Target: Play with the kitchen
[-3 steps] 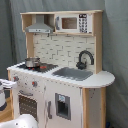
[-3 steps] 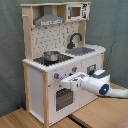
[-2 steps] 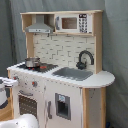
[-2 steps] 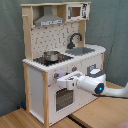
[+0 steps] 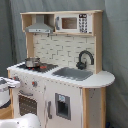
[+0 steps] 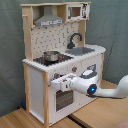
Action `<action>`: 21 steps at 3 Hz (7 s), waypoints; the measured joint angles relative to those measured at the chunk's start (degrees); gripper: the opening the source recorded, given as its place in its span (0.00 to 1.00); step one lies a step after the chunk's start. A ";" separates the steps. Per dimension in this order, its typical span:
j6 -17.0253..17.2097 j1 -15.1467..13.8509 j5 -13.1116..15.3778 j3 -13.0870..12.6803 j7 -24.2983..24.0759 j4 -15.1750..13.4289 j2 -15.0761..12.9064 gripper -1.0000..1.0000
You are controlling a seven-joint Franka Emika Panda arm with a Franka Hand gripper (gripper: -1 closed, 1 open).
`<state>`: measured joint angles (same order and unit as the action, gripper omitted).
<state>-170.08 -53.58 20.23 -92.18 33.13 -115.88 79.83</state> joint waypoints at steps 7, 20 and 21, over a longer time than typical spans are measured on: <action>5.01 18.65 0.01 -3.11 -39.76 -15.00 4.49 1.00; -0.39 14.28 0.36 -4.20 -112.73 -25.90 6.83 1.00; -2.28 10.40 0.40 -4.27 -112.45 -21.78 6.83 1.00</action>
<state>-172.35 -43.19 20.63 -96.44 -79.31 -137.66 86.66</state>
